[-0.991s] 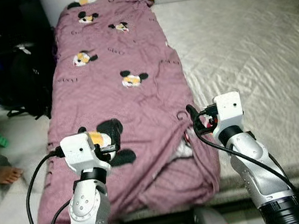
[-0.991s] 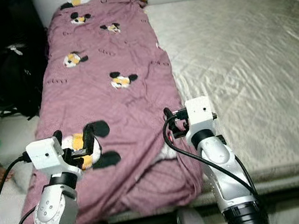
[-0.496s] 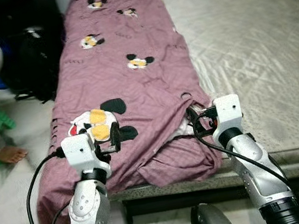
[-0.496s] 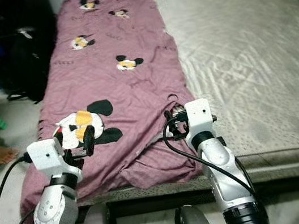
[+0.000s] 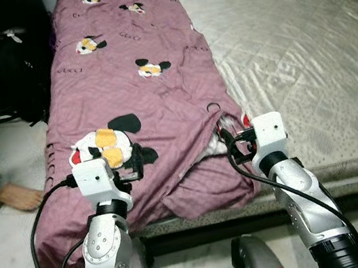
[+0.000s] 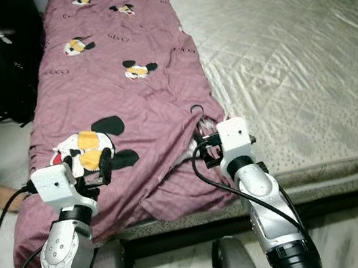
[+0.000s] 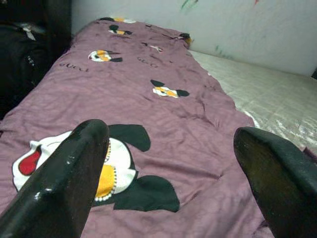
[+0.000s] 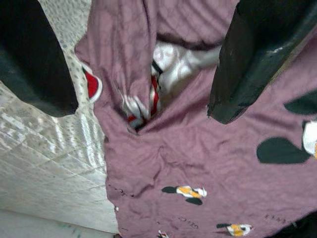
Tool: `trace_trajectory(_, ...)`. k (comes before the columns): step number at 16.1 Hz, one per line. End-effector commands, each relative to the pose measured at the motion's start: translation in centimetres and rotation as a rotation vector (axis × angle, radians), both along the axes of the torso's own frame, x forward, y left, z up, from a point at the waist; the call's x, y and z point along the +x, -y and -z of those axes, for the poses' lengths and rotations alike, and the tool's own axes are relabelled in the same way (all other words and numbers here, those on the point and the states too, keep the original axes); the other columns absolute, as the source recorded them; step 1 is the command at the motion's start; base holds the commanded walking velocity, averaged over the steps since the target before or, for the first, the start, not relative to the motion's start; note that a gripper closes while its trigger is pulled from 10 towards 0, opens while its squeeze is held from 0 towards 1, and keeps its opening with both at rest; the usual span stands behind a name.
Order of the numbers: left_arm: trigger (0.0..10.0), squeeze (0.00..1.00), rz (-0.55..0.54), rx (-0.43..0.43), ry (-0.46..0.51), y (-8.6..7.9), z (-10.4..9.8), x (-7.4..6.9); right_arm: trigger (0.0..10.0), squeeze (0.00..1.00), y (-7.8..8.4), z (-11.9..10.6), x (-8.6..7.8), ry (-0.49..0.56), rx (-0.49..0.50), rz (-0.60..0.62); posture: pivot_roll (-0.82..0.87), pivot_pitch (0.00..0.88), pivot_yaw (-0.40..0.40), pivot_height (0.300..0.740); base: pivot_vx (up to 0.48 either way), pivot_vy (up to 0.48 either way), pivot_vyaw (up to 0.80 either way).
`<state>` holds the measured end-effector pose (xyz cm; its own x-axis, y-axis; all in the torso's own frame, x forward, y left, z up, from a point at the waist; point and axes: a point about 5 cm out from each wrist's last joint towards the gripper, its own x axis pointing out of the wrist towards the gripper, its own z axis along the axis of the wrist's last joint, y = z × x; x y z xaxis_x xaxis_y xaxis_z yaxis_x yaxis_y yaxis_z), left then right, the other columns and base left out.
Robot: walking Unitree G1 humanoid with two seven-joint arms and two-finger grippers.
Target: Clean up the room
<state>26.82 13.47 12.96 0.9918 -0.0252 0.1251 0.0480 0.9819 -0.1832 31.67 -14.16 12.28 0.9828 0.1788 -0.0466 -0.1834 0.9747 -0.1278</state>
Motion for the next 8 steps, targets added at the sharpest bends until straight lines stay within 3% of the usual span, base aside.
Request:
trace_trajectory(1, 10.0, 0.00, -0.029, 0.002, 0.013, -0.2, -0.3, -0.1, 10.0, 0.00, 0.4, 0.7, 0.0, -0.043, -0.027, 0.003, -0.02, 0.162, -0.049, 0.552, 0.000, 0.000, 0.00)
trace_trajectory(4, 10.0, 0.00, -0.055, -0.006, 0.072, -1.1, -0.7, -0.6, 10.0, 0.00, 0.6, 1.0, 1.0, -0.078, -0.057, -0.017, -0.01, 0.162, -0.065, 0.552, 0.000, 0.000, 0.00)
trace_trajectory(6, 10.0, 0.00, -0.110, 0.049, 0.044, -1.9, -0.2, -1.0, 10.0, 0.00, 0.7, 1.1, 1.3, -0.086, -0.093, -0.036, 0.00, 0.166, -0.068, 0.552, 0.000, 0.000, 0.00)
trace_trajectory(8, 10.0, 0.00, -0.115, 0.045, 0.030, -2.2, 0.1, -1.6, 10.0, 0.00, 1.3, 1.4, 1.2, -0.100, -0.097, -0.019, 0.00, 0.177, -0.068, 0.552, 0.000, 0.000, 0.00)
